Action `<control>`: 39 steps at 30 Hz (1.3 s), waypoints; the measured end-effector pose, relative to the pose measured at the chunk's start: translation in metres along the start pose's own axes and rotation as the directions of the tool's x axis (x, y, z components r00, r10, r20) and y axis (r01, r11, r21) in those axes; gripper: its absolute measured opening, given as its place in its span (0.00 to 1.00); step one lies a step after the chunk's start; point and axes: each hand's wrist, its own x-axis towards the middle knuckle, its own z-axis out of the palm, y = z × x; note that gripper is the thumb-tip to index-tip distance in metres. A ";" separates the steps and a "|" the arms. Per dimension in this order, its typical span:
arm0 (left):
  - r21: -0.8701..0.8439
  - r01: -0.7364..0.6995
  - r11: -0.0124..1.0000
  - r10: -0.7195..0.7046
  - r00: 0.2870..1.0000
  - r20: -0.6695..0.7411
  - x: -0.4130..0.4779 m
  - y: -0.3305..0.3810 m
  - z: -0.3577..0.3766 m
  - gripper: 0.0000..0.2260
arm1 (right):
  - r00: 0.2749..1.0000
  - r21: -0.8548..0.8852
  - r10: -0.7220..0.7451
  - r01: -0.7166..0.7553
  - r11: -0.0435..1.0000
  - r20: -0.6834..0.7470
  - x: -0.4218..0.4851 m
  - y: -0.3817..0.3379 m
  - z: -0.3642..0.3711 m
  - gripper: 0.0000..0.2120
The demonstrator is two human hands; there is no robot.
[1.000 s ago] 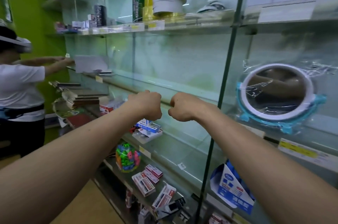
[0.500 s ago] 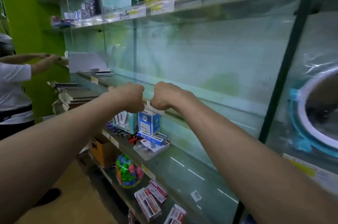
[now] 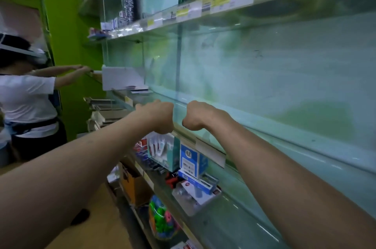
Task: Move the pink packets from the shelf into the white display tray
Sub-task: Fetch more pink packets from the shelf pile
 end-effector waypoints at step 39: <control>-0.046 -0.182 0.982 0.174 0.976 -0.131 0.294 -0.177 0.047 0.22 | 0.983 -0.108 0.170 -0.177 0.978 -0.063 0.326 -0.106 0.032 0.05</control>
